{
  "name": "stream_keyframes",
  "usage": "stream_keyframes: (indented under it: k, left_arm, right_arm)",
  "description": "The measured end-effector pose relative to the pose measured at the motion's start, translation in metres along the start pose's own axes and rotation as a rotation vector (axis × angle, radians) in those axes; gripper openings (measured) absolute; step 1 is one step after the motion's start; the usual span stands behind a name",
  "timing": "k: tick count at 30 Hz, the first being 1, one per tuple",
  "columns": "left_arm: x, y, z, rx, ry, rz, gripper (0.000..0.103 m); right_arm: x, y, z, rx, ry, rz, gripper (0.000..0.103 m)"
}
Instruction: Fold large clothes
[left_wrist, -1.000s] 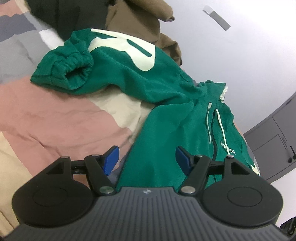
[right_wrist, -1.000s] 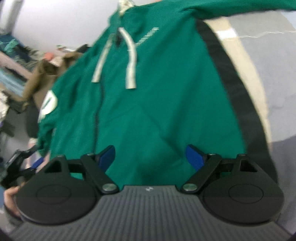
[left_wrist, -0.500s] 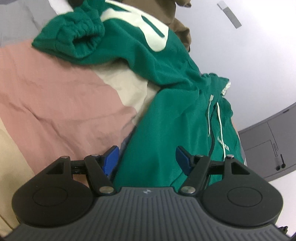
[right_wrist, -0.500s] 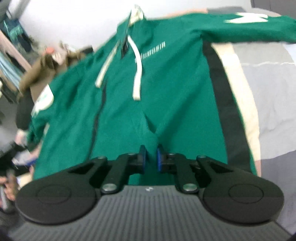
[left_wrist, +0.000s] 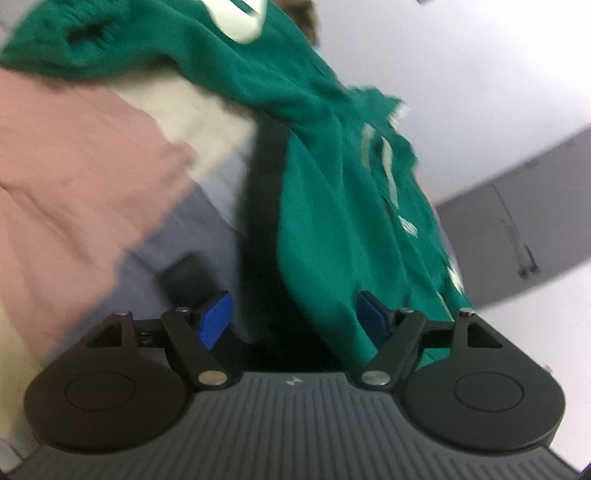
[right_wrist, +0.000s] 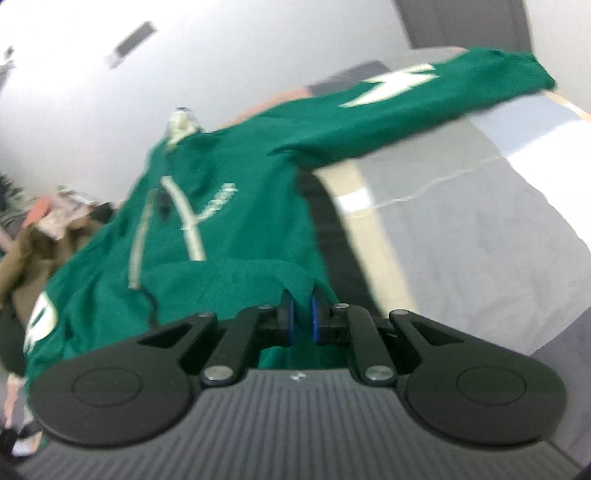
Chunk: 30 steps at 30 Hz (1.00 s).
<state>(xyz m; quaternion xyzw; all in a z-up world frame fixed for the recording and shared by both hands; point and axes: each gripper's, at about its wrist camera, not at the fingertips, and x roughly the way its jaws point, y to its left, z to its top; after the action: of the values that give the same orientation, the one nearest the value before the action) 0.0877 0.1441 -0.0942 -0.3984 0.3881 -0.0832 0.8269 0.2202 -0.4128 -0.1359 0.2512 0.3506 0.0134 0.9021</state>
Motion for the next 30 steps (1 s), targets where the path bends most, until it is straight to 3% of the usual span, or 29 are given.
stream_keyframes:
  k: [6, 9, 12, 15, 17, 18, 19, 20, 22, 24, 27, 30]
  left_arm:
    - [0.005, -0.021, -0.012, 0.102, 0.047, -0.179, 0.079]
    - [0.009, -0.034, -0.020, 0.170, 0.068, -0.231, 0.085]
    - [0.021, -0.044, -0.029, 0.246, 0.087, -0.167, 0.086]
    - [0.037, -0.052, -0.038, 0.312, 0.134, -0.057, 0.084]
    - [0.042, -0.056, -0.044, 0.342, 0.153, -0.031, 0.084]
    - [0.042, -0.058, -0.046, 0.359, 0.152, -0.015, 0.076]
    - [0.044, -0.060, -0.045, 0.363, 0.148, 0.001, 0.059]
    - [0.043, -0.059, -0.044, 0.352, 0.143, 0.018, 0.050]
    - [0.032, -0.053, -0.037, 0.284, 0.148, -0.006, 0.021]
    - [0.014, -0.046, -0.023, 0.205, 0.137, -0.052, 0.014]
    - [-0.019, -0.034, -0.002, 0.097, 0.130, -0.137, 0.013]
    - [-0.049, -0.023, 0.011, 0.036, 0.090, -0.134, 0.012]
  right_arm:
    - [0.008, -0.021, -0.005, 0.076, 0.031, 0.006, 0.012]
    - [0.007, -0.019, -0.007, 0.050, 0.040, 0.014, 0.012]
    - [0.001, -0.015, -0.011, 0.023, 0.042, 0.026, 0.012]
    - [-0.009, -0.010, -0.013, 0.010, 0.037, 0.046, 0.012]
    - [-0.020, -0.007, -0.016, -0.003, 0.030, 0.067, 0.012]
    - [-0.027, -0.002, -0.017, -0.018, 0.023, 0.078, 0.012]
    - [-0.033, 0.003, -0.018, -0.033, 0.018, 0.085, 0.012]
    - [-0.040, 0.007, -0.020, -0.044, 0.012, 0.095, 0.012]
    - [-0.053, 0.016, -0.021, -0.058, 0.008, 0.115, 0.012]
    - [-0.064, 0.029, -0.022, -0.091, 0.023, 0.123, 0.012]
    - [-0.081, 0.049, -0.026, -0.166, 0.055, 0.132, 0.012]
    - [-0.090, 0.063, -0.029, -0.232, 0.096, 0.124, 0.012]
